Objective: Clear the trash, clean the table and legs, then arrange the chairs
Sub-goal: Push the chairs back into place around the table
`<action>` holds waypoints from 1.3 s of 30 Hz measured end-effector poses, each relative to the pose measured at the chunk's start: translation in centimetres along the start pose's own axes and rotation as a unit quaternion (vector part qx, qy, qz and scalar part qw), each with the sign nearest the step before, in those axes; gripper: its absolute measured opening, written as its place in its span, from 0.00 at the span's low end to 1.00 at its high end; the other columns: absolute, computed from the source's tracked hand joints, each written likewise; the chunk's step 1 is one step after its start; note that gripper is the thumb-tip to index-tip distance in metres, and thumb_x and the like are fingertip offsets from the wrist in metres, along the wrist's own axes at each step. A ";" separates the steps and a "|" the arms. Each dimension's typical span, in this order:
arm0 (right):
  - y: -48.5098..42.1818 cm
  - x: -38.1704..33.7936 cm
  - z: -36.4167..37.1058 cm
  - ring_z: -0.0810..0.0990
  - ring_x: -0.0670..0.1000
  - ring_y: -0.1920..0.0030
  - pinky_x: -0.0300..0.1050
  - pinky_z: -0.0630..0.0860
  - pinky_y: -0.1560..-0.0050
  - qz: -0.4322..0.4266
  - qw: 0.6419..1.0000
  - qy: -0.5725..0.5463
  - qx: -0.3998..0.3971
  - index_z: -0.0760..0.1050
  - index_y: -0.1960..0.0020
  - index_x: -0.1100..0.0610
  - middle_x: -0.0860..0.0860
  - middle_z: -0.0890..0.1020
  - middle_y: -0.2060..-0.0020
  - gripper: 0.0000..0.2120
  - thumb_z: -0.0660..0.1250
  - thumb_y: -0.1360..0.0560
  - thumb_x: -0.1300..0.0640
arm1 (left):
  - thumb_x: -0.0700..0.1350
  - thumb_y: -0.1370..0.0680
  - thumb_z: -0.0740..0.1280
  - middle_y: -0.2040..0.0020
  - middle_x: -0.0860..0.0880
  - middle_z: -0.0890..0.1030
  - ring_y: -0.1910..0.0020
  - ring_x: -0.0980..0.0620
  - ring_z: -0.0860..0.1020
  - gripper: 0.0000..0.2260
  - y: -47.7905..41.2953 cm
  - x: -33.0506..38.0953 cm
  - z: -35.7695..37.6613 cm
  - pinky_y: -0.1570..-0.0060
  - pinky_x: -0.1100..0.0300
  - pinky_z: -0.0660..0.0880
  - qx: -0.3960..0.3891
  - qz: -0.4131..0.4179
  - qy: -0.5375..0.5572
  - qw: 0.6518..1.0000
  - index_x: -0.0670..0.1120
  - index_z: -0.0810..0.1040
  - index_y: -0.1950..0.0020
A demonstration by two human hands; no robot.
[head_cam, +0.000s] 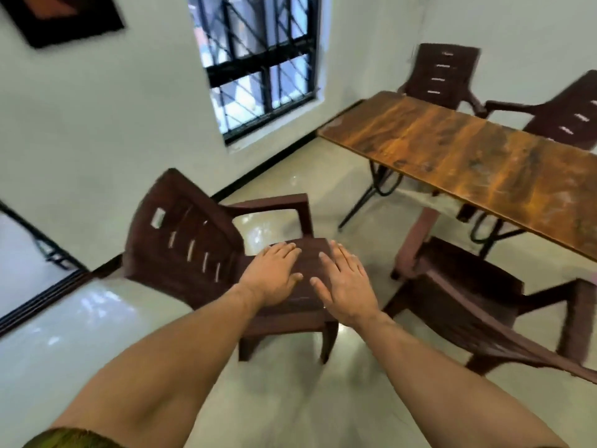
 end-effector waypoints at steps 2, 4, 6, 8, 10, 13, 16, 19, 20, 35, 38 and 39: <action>-3.1 -6.2 2.0 0.57 0.55 0.21 0.57 0.59 0.24 -0.024 0.999 -0.022 -0.010 0.67 0.24 0.54 0.56 0.61 0.22 0.31 0.51 0.19 0.37 | 0.58 0.17 0.56 0.20 0.48 0.60 0.20 0.49 0.57 0.29 2.7 -7.0 -0.9 0.22 0.51 0.54 0.002 -0.041 -0.008 0.999 0.47 0.58 0.19; -6.7 -12.5 4.4 0.58 0.54 0.21 0.57 0.60 0.24 -0.053 0.997 -0.045 -0.019 0.67 0.24 0.54 0.55 0.63 0.22 0.30 0.50 0.19 0.37 | 0.58 0.17 0.56 0.19 0.48 0.60 0.20 0.49 0.56 0.28 5.2 -14.3 -1.8 0.22 0.49 0.53 0.000 -0.099 -0.010 0.995 0.47 0.59 0.20; -9.1 -16.6 6.1 0.57 0.54 0.21 0.56 0.59 0.24 -0.069 0.995 -0.063 -0.033 0.65 0.24 0.53 0.55 0.61 0.22 0.30 0.49 0.19 0.37 | 0.58 0.17 0.56 0.19 0.48 0.59 0.20 0.49 0.55 0.28 6.6 -19.0 -2.4 0.22 0.49 0.53 -0.006 -0.133 -0.013 0.991 0.47 0.59 0.20; -11.9 -21.2 8.2 0.56 0.54 0.21 0.55 0.57 0.23 -0.077 0.992 -0.085 -0.049 0.62 0.22 0.53 0.54 0.58 0.20 0.32 0.48 0.19 0.36 | 0.57 0.17 0.56 0.19 0.48 0.59 0.20 0.48 0.54 0.28 7.6 -23.8 -2.9 0.22 0.50 0.52 -0.007 -0.158 -0.011 0.987 0.47 0.59 0.20; -14.9 -25.1 10.1 0.56 0.54 0.21 0.53 0.58 0.23 -0.078 0.987 -0.116 -0.081 0.55 0.20 0.55 0.54 0.55 0.20 0.35 0.49 0.19 0.35 | 0.56 0.16 0.56 0.19 0.48 0.58 0.19 0.48 0.53 0.27 7.7 -28.0 -3.2 0.22 0.50 0.51 -0.011 -0.173 -0.003 0.985 0.47 0.59 0.20; -19.4 -30.1 13.4 0.58 0.56 0.22 0.53 0.62 0.25 -0.061 0.971 -0.182 -0.141 0.44 0.19 0.59 0.56 0.51 0.20 0.43 0.57 0.21 0.35 | 0.54 0.15 0.53 0.18 0.47 0.57 0.19 0.48 0.52 0.26 6.8 -33.8 -3.4 0.21 0.50 0.50 -0.034 -0.185 0.004 0.982 0.47 0.57 0.19; -22.9 -33.9 16.2 0.60 0.58 0.23 0.54 0.64 0.25 0.000 0.956 -0.246 -0.157 0.43 0.20 0.61 0.59 0.54 0.21 0.46 0.62 0.23 0.37 | 0.54 0.15 0.50 0.18 0.48 0.55 0.19 0.50 0.52 0.25 5.2 -37.9 -3.7 0.21 0.50 0.49 -0.073 -0.172 -0.008 0.982 0.47 0.57 0.19; -25.8 -37.0 18.1 0.61 0.61 0.24 0.54 0.62 0.25 0.056 0.957 -0.246 -0.142 0.46 0.21 0.66 0.62 0.57 0.22 0.45 0.48 0.25 0.33 | 0.55 0.15 0.49 0.18 0.49 0.53 0.19 0.51 0.51 0.25 3.2 -41.2 -4.5 0.21 0.50 0.50 -0.105 -0.139 -0.031 0.984 0.48 0.56 0.19; -26.7 -37.7 18.7 0.60 0.61 0.23 0.53 0.60 0.24 0.067 0.959 -0.238 -0.137 0.48 0.21 0.66 0.62 0.58 0.22 0.45 0.42 0.26 0.34 | 0.56 0.15 0.49 0.17 0.50 0.52 0.19 0.51 0.50 0.25 2.5 -42.2 -4.7 0.21 0.51 0.49 -0.108 -0.130 -0.032 0.985 0.48 0.56 0.19; -29.8 -45.2 21.4 0.77 0.56 0.36 0.55 0.74 0.42 0.429 0.896 -0.097 -0.065 0.64 0.25 0.55 0.53 0.73 0.30 0.25 0.54 0.19 0.47 | 0.54 0.16 0.47 0.35 0.47 0.79 0.30 0.48 0.70 0.25 -6.8 -46.9 -2.4 0.22 0.46 0.46 -0.161 0.255 -0.198 0.933 0.46 0.80 0.37; -29.8 -46.8 22.0 0.83 0.56 0.51 0.53 0.78 0.55 0.411 0.910 -0.025 -0.050 0.75 0.34 0.57 0.54 0.83 0.46 0.24 0.56 0.22 0.44 | 0.56 0.17 0.46 0.36 0.47 0.81 0.32 0.49 0.73 0.26 -6.6 -47.8 -2.5 0.23 0.48 0.52 -0.156 0.269 -0.199 0.929 0.46 0.81 0.38; -29.5 -46.9 22.1 0.83 0.56 0.52 0.53 0.79 0.55 0.397 0.916 -0.009 -0.062 0.76 0.34 0.57 0.54 0.83 0.47 0.26 0.55 0.22 0.43 | 0.56 0.17 0.47 0.37 0.48 0.81 0.33 0.49 0.73 0.26 -6.3 -48.1 -2.5 0.24 0.49 0.54 -0.155 0.272 -0.195 0.929 0.47 0.81 0.38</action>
Point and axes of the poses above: each hand's wrist, its own y-axis away from the middle knuckle, its own z-axis out of the palm, x = y × z, the point moved 2 cm from there along -y, towards the middle knuckle
